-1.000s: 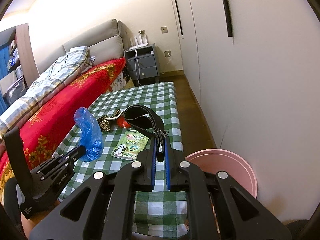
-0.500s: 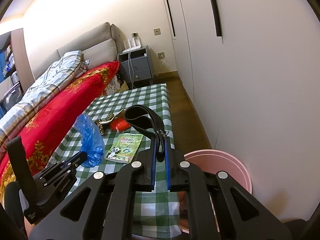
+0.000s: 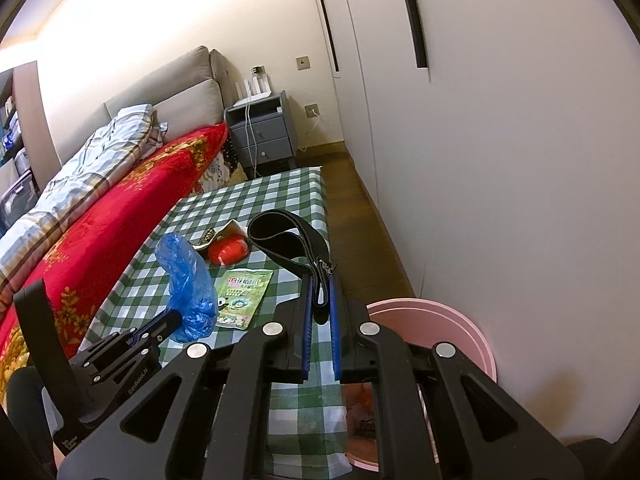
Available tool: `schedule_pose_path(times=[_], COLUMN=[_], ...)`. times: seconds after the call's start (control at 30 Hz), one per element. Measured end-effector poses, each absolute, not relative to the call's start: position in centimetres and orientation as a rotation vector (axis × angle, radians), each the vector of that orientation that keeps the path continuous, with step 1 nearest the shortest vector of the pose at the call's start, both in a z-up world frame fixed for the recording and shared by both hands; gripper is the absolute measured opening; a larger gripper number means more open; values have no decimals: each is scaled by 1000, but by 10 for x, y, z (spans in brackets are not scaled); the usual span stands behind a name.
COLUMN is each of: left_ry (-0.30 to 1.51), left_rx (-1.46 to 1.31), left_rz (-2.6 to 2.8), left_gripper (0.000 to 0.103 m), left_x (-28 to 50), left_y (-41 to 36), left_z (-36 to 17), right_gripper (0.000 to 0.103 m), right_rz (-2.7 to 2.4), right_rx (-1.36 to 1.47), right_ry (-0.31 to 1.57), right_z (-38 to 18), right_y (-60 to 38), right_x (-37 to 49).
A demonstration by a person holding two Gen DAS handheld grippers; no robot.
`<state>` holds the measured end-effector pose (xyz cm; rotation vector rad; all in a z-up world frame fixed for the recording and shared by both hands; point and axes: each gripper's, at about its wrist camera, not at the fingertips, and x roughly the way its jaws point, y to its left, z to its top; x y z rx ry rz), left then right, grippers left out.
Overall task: Collect trash
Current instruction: 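Carry the black strap and blue bag over the pink bucket and open both tools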
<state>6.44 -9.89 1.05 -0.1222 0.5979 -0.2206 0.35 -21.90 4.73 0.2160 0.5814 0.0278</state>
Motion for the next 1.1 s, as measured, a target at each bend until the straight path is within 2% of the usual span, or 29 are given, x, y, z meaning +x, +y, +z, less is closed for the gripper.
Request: schedule_pose_path(times=[0.53, 1.1], left_ry=[634, 718], left_rx=[-119, -97], left_rz=[-283, -460], left_gripper=[3, 3], left_x=[81, 95], left_y=[-128, -209], left_z=[-5, -32], right_gripper=[8, 9], right_rz=[-99, -213], right_rx=[249, 338], right_ry=[611, 634], right_z=[33, 18], right_y=[-250, -288], right_x=[14, 20])
